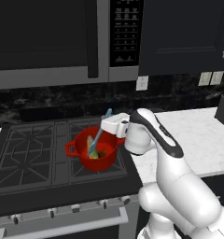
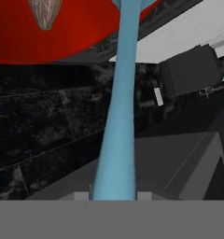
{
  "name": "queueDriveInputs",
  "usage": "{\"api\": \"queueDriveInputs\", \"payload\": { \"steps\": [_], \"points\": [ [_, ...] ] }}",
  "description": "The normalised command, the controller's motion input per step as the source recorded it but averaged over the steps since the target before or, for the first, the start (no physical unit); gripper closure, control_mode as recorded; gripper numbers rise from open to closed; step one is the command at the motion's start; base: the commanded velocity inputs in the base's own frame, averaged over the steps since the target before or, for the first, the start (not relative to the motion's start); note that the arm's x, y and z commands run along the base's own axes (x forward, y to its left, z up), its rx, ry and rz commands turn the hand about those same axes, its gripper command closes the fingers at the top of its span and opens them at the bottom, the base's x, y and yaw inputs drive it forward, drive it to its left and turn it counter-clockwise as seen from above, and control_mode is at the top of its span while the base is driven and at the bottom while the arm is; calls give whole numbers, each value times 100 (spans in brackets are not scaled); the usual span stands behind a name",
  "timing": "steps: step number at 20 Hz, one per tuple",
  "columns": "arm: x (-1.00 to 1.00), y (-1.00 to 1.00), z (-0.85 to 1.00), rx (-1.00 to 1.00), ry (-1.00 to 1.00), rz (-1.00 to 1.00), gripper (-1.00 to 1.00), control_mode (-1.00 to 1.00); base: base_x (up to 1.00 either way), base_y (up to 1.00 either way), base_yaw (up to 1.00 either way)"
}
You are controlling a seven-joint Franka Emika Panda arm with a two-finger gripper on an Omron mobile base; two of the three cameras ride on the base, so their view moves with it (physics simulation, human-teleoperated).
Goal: Put the bell pepper and cucumber in the pot. Retrieve the spatula and lightly stir the vegetables in the pot.
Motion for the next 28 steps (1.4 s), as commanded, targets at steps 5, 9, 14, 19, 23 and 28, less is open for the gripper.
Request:
{"api": "queueDriveInputs", "payload": {
  "steps": [5, 9, 14, 19, 23, 28],
  "points": [
    [0, 3, -15, -12, 0, -2, 100, -100, 0, 0, 0],
    [11, 0, 0, -13, 0, -4, 100, -100, 0, 0, 0],
    [22, 0, 1, -11, 0, -5, 100, -100, 0, 0, 0],
    [21, 0, 0, -10, 0, -3, 100, -100, 0, 0, 0],
    [1, 0, -3, -8, 0, 0, 100, -100, 0, 0, 0],
    [0, 0, -42, -6, 5, 0, 100, -100, 0, 0, 0]
  ]
}}
